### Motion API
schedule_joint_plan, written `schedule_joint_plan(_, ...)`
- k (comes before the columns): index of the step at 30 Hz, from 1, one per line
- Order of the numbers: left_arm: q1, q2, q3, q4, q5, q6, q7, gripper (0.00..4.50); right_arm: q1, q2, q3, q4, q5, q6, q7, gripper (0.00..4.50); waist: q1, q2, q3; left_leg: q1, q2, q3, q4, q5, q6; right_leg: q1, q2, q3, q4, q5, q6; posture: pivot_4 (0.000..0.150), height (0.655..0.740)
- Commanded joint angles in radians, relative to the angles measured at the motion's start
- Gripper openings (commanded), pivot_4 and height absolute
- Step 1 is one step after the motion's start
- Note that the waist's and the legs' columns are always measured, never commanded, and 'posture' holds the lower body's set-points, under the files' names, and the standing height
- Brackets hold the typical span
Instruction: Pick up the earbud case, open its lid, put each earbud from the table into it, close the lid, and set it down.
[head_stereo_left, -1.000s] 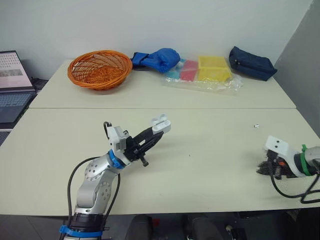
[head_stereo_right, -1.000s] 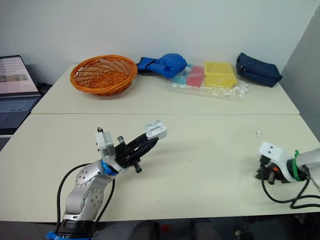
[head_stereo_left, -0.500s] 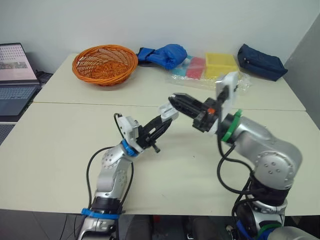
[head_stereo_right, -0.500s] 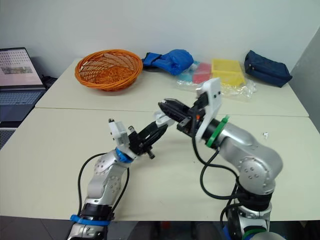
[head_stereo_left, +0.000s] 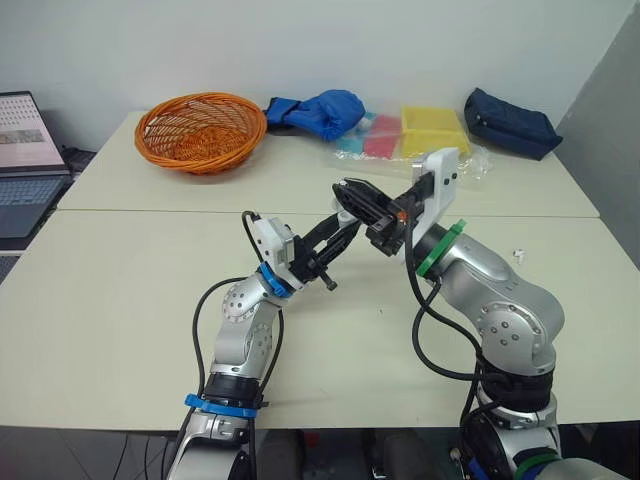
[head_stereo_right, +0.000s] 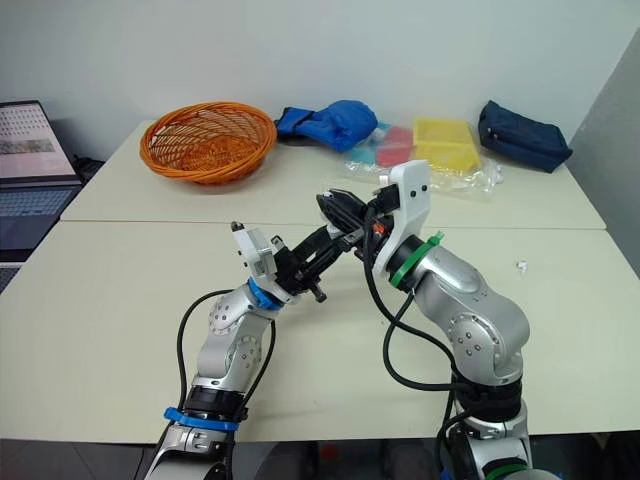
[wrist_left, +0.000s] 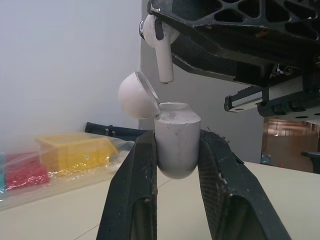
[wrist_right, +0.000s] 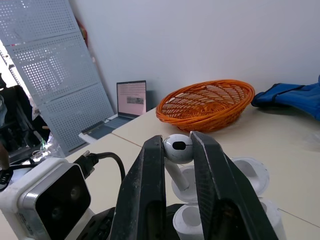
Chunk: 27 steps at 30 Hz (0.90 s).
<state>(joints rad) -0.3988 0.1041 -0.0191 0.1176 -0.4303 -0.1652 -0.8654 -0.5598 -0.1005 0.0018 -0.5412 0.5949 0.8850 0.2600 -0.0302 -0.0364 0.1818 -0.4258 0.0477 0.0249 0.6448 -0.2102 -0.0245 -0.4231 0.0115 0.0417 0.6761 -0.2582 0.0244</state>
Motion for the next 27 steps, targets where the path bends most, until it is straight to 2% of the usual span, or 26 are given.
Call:
schedule_joint_plan(1,-0.017,-0.004,-0.006,-0.030,-0.011,-0.014,-0.008,0.76,0.020,-0.015,0.007,-0.024,-0.009,-0.031,-0.003,0.39,0.000,0.000,0.000,0.000,0.000,0.000,0.000,0.000,0.000,0.000,0.000,0.000,0.000,0.000,0.000,0.150,0.7400)
schedule_joint_plan(19,-0.022,-0.006,-0.008,-0.048,-0.024,0.000,0.003,0.76,0.076,-0.050,0.063,-0.011,-0.048,-0.061,-0.010,0.39,-0.001,0.000,0.000,0.001,0.000,0.001,0.000,0.000,0.000,0.000,0.000,0.001,0.000,0.000,0.000,0.150,0.7400)
schedule_joint_plan(25,-0.022,-0.006,-0.009,-0.052,-0.026,0.009,0.002,0.76,0.079,-0.062,0.061,0.004,-0.074,-0.092,-0.013,2.36,0.000,0.000,0.000,0.001,0.000,0.001,0.000,0.000,0.000,0.000,0.000,0.001,0.001,0.000,0.000,0.150,0.7400)
schedule_joint_plan(27,-0.023,-0.005,-0.009,-0.051,-0.026,0.009,0.001,0.76,0.077,-0.064,0.058,0.009,-0.083,-0.101,-0.013,2.36,0.000,0.000,0.000,0.001,0.000,0.001,0.000,0.000,0.000,0.000,0.000,0.001,0.001,0.000,0.000,0.150,0.7400)
